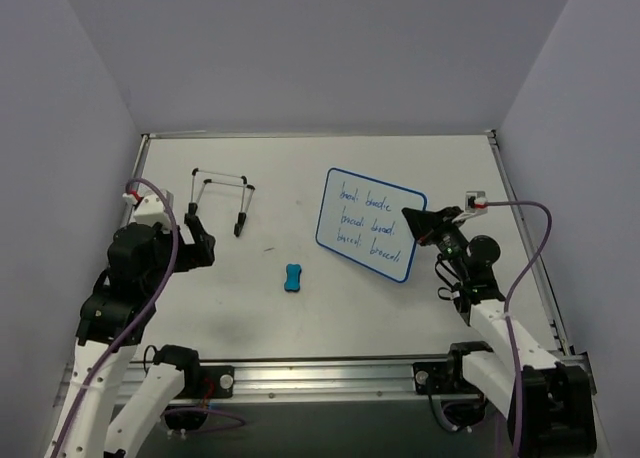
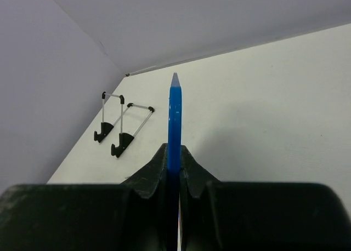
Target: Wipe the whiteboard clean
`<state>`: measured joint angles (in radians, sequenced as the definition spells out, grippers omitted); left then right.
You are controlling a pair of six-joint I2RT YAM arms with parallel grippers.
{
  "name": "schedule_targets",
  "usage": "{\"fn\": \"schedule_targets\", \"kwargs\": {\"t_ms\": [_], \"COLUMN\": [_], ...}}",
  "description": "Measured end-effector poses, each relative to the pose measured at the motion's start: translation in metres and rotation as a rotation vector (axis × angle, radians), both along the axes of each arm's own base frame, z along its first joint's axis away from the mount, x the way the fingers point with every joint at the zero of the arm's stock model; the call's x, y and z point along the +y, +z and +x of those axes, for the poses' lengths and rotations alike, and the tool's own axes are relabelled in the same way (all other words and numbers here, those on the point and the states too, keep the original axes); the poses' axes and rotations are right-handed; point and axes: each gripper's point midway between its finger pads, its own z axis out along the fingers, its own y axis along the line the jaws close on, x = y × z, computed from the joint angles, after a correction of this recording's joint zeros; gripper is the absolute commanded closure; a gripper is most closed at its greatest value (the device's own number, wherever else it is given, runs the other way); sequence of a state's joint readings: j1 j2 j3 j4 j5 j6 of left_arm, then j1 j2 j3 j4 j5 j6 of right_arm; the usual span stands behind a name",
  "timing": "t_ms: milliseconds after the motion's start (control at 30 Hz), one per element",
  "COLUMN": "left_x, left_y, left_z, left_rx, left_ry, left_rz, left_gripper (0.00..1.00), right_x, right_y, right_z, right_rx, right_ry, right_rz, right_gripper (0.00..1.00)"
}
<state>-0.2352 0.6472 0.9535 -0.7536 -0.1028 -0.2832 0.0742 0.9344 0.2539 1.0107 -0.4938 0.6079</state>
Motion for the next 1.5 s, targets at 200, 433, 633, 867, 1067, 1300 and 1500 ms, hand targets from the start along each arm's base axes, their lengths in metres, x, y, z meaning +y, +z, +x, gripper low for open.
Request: {"fn": "schedule_targets", "kwargs": {"t_ms": [200,433,633,867,1067,1300,1500], "left_x": [-0.053,-0.129,-0.163,-0.184,-0.190,-0.187,-0.183], "left_y": [-0.035,-0.059,-0.099,-0.157,-0.182,-0.211,-0.232], "left_z": [0.009,-0.009,-0.007,0.008,0.019,0.021,0.021], "left_rx": [0.177,0.242,0.284,0.363,0.400,0.459,0.500], "left_ry": [-0.147,-0.290,-0.295,-0.272,-0.241,-0.202,-0.191], "left_rz": [-0.034,-0.026,0.013,0.113,0.168,0.216,0.256], "left_gripper": [0.06,0.06,0.06,0.06,0.05,0.08,0.22], "right_x": [0.011,0.026,0.015,0.015,0.015,0.013,0.012], "right_y": [0.007,0.000,-0.004,-0.006,-0.008,-0.011,-0.013], "right_z": [-0.023,-0.051,-0.061,-0.063,-0.066,-0.071,-0.073], "right_rx": [-0.062,-0.065,-0.051,-0.045,-0.037,-0.011,0.001], "right_ry": [0.025,0.057,0.003,0.002,0.001,-0.007,-0.008], "right_rz": [-0.055,-0.102,-0.099,-0.096,-0.096,-0.088,-0.084], "right_gripper": [1.00,1.00,1.00,1.00,1.00,1.00,1.00]}}
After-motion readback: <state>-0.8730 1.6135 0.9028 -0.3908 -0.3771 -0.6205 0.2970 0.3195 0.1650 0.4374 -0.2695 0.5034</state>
